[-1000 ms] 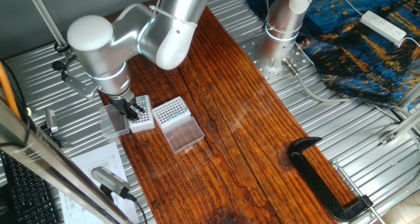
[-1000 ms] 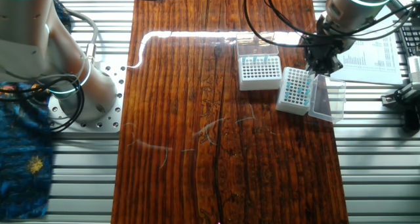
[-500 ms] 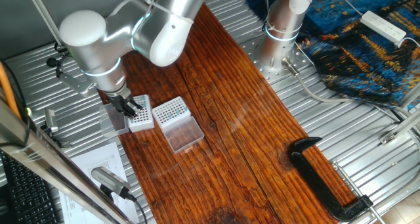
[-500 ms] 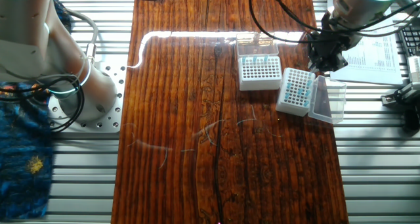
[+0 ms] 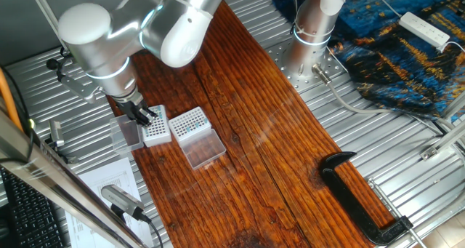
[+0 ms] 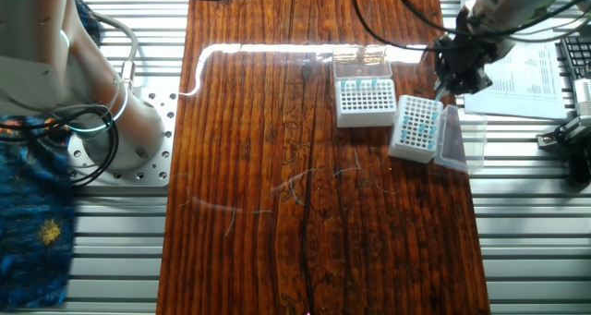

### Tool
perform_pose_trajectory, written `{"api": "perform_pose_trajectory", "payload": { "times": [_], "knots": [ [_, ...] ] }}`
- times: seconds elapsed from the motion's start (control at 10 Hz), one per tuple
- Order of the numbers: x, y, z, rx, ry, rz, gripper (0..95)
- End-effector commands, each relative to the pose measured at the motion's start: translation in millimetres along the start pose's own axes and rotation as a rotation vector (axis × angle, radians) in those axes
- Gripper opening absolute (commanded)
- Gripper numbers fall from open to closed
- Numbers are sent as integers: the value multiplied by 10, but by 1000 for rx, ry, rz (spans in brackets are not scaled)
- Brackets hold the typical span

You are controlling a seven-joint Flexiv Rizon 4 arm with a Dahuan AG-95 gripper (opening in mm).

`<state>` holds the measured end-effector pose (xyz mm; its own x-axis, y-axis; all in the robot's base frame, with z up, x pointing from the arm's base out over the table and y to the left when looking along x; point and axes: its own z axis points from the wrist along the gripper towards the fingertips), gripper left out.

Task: Transfer all medium pipette tips from one holder to another

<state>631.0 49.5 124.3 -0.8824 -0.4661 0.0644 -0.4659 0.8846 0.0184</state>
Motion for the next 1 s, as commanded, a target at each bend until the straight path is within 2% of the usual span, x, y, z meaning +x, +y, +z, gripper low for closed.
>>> {"api": "perform_pose_trajectory", "payload": {
  "times": [0.1,0.4,0.6,0.9,1.0],
  "knots": [
    [32,45,-85,-5,15,2,0],
    [83,86,-166,-12,19,14,0],
    [219,157,-214,-32,13,45,0],
    [330,349,-244,-46,16,82,0],
    [352,470,-228,-47,15,100,0]
  ]
}}
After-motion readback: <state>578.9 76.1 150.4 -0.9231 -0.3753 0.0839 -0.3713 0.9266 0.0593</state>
